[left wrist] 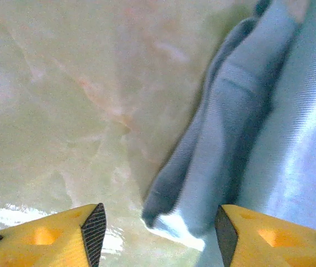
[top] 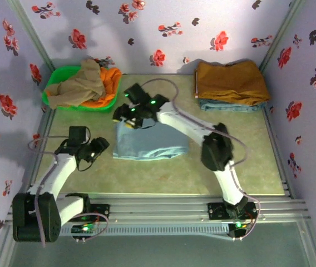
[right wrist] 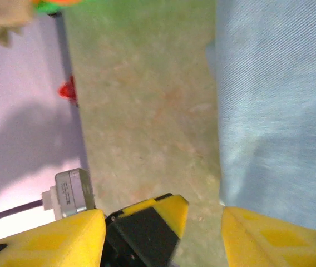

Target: Fold and stack the trousers

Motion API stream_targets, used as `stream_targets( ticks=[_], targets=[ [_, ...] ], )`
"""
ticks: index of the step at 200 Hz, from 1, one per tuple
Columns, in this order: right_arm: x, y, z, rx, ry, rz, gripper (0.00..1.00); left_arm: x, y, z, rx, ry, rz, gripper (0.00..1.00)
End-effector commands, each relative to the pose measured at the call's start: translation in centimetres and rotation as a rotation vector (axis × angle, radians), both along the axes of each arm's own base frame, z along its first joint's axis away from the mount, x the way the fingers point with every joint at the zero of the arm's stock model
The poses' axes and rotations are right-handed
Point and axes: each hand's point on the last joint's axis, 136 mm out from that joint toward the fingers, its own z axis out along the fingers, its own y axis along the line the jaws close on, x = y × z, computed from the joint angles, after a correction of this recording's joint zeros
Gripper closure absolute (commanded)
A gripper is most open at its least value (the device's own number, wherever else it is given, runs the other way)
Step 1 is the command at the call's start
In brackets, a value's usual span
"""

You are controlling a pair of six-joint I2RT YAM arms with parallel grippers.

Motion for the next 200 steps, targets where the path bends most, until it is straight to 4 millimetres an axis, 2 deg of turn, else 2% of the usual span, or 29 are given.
stream_targets(
  ticks=[1, 6, 28, 39, 51, 64, 83, 95, 115, 143, 158, 173, 188, 200],
  targets=[
    [2.0, -7.1, 4.0, -0.008, -0.123, -0.084, 0.53, -0.2, -0.4, 3.6, 0.051, -0.011, -0.041, 0.45],
    [2.1, -8.8, 3.7, -0.029, -0.128, -0.103, 0.59, 0.2, -0.8, 4.5, 0.060, -0.026, -0.057, 0.46],
    [2.4, -15.8, 1.3, -0.091, -0.109, -0.204, 1.00, 2.3, -4.2, 7.4, 0.083, -0.084, -0.162, 0.54],
    [2.0, -18.5, -0.9, -0.122, -0.083, -0.246, 1.00, 3.5, -6.3, 8.0, 0.095, -0.100, -0.216, 0.60],
    [1.5, -20.3, -3.1, -0.135, -0.051, -0.268, 1.00, 4.8, -8.2, 7.8, 0.097, -0.110, -0.250, 0.68],
    [0.8, -21.4, -5.9, -0.153, -0.010, -0.285, 1.00, 6.0, -9.6, 6.3, 0.082, -0.100, -0.258, 0.78],
    [-0.7, -21.4, -10.5, -0.144, 0.063, -0.279, 1.00, 6.5, -9.6, 2.6, 0.093, -0.060, -0.230, 0.90],
    [-2.1, -21.3, -13.7, -0.130, 0.130, -0.265, 1.00, 5.9, -8.9, -0.2, 0.113, -0.022, -0.216, 0.94],
    [-4.6, -21.8, -18.4, -0.127, 0.215, -0.262, 1.00, 3.3, -7.0, -4.7, 0.149, 0.045, -0.184, 0.98],
    [-7.2, -23.8, -22.9, -0.192, 0.293, -0.255, 1.00, 0.7, -4.1, -8.8, 0.171, 0.088, -0.127, 0.98],
    [-8.0, -24.9, -24.1, -0.234, 0.310, -0.248, 1.00, 0.4, -3.0, -9.7, 0.181, 0.092, -0.111, 0.99],
    [-8.4, -25.6, -24.3, -0.251, 0.323, -0.242, 1.00, 0.4, -2.6, -9.8, 0.182, 0.092, -0.117, 0.98],
    [-8.1, -25.9, -22.8, -0.255, 0.292, -0.227, 1.00, 0.5, -2.9, -9.0, 0.178, 0.077, -0.143, 0.98],
    [-7.4, -26.1, -20.3, -0.264, 0.233, -0.212, 0.98, 0.5, -3.4, -7.9, 0.158, 0.049, -0.167, 0.96]
  ],
)
